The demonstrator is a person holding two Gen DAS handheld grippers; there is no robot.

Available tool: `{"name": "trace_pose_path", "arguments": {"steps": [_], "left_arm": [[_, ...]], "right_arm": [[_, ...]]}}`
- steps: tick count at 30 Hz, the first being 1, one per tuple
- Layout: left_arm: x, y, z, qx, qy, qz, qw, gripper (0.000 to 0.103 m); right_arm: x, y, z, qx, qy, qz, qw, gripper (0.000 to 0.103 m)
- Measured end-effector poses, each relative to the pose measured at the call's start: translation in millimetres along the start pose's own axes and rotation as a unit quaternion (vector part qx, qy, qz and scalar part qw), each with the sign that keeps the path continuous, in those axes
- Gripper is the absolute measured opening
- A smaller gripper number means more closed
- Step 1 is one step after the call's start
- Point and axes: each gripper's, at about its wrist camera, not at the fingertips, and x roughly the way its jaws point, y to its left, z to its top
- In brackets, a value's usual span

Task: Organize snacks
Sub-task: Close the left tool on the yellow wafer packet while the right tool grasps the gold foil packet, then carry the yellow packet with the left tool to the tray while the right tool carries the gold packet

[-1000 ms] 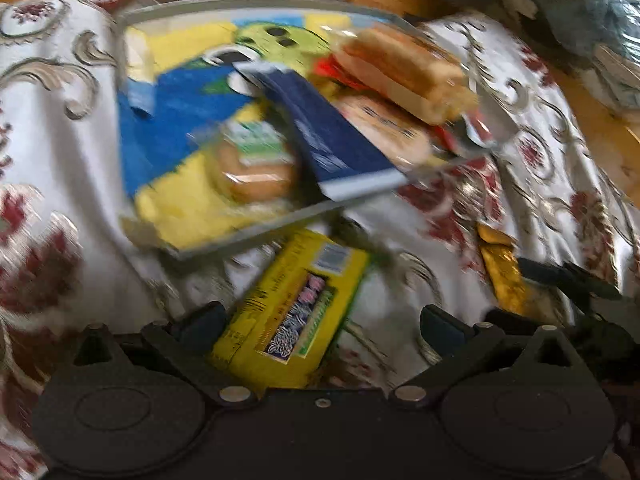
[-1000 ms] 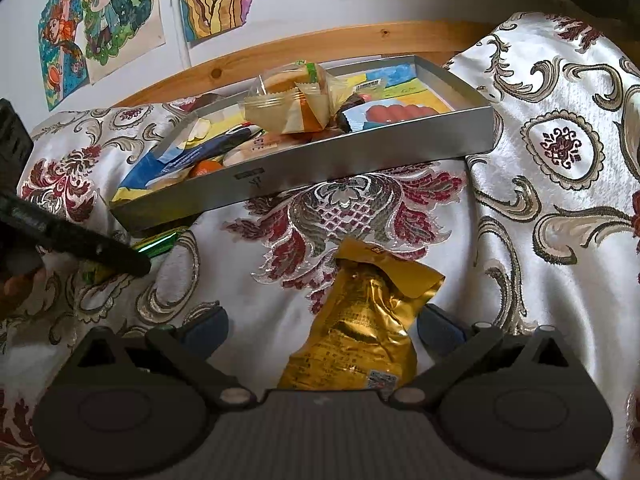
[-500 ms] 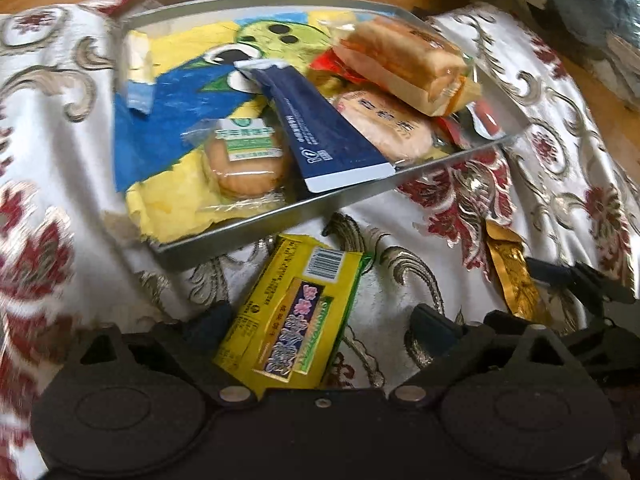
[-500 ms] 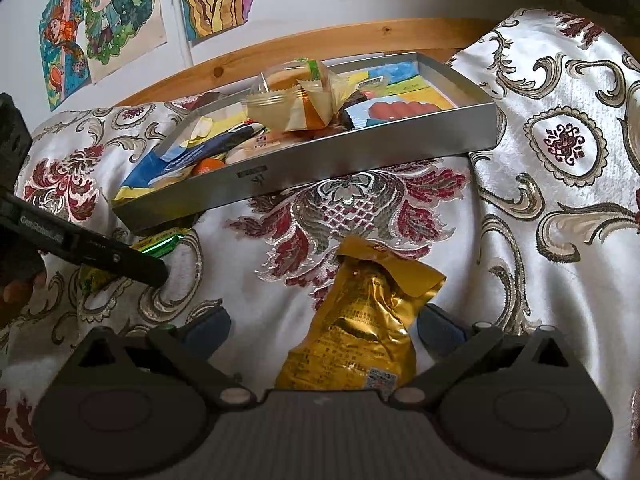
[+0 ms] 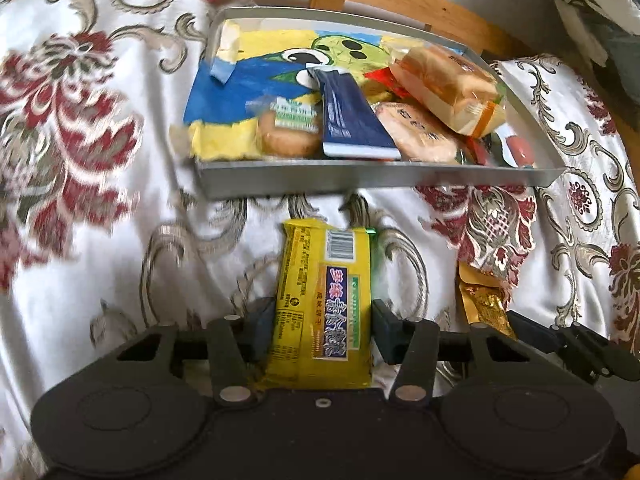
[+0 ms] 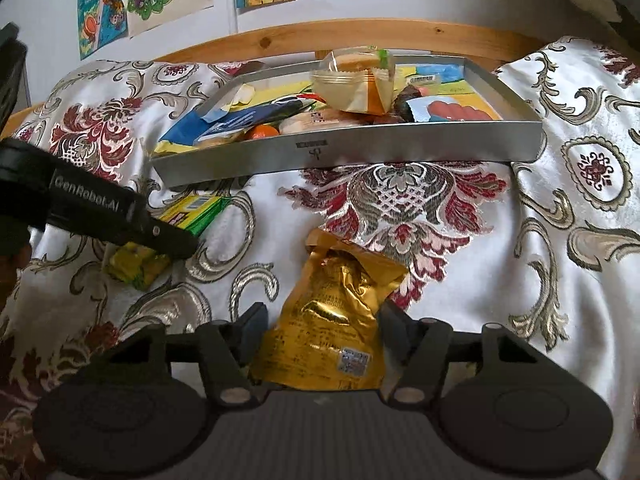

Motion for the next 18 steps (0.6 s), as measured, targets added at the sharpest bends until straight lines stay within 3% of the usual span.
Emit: {"name": "trace_pose_path", "arguments": {"steps": [12,18], "left_arm": [[-27.5,-12.0,-60.3,-0.048,0.003,-0.023,0.9986,0.05],[-29.2,-22.0,-69.2,-0.003,-0.007,-0.009,0.9999,0.052]], "right_arm": [[-30.3,15.7,-11.7,-0.027,0.027,0.009,0.999,0.064],[-35.6,20.7,-17.4,-0.034,0.026,-0.009,0.999,0.069]]}}
